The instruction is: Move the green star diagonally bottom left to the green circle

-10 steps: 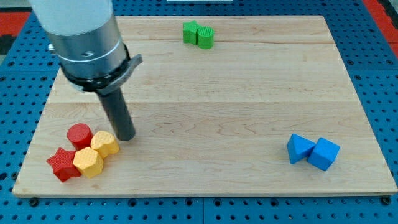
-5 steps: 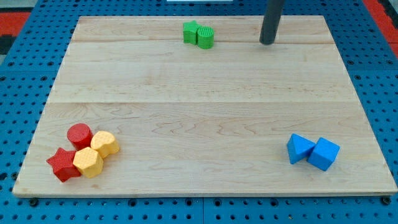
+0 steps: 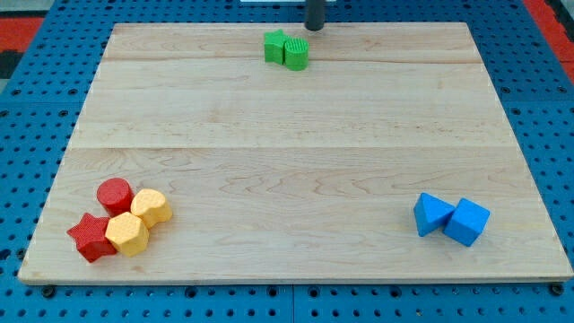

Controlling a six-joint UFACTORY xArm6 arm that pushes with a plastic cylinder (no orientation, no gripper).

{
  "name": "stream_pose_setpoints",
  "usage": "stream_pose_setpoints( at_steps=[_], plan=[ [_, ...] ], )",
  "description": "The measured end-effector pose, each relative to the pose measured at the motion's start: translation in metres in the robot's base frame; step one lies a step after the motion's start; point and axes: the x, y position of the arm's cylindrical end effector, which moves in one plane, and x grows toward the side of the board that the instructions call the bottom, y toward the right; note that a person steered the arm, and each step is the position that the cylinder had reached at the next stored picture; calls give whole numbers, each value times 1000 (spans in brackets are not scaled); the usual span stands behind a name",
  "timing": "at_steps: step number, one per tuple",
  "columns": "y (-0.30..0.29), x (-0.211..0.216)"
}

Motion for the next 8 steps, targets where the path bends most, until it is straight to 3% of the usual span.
stream_pose_setpoints(
  at_steps=[1, 4, 5, 6, 7, 8],
  plan=[
    [-18, 4],
    [-108, 165],
    [-122, 186],
    [-86, 119],
    [-36, 22],
    [-6, 3]
  ],
)
